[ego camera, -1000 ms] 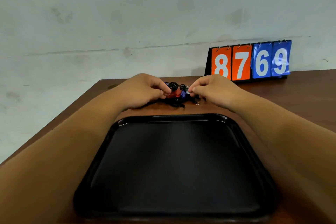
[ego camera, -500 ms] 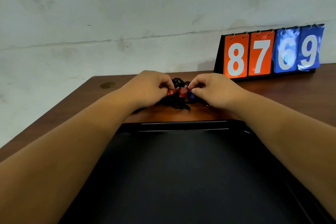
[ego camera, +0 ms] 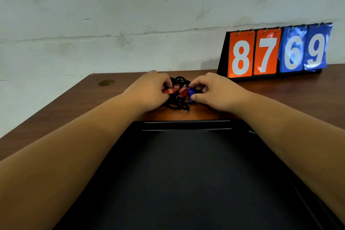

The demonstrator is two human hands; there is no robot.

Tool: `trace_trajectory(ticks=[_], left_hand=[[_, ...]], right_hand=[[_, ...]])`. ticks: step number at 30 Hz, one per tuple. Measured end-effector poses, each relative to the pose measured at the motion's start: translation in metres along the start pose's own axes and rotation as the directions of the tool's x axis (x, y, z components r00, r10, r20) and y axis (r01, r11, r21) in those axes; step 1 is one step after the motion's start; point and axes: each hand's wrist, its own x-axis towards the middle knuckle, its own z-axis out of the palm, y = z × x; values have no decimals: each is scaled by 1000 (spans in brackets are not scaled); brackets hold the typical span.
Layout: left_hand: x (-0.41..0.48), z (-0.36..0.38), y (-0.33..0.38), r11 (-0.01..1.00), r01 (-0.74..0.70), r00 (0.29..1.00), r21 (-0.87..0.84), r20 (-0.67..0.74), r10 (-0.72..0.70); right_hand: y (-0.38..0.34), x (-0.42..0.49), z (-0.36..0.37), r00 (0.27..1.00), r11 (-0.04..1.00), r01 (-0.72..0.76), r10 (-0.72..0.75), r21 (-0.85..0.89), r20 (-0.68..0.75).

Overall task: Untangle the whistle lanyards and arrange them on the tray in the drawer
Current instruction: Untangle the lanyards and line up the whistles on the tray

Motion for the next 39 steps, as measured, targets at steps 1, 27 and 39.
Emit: trace_trajectory(ticks=[1,27,39], left_hand=[[0,1,-1,1000,-1,1000,-3,-8,0],[-17,-48,11,864,-12,968,-503,-222,-116],[-79,-91,6,837,68,988,-543,-82,-133]], right_hand=[[0,-1,0,1000,1000,1,-1,6,2],[3,-10,-12,958,968,-91,149,232,-245],[-35,-50,-41,973,911,-136,196,389,-119]])
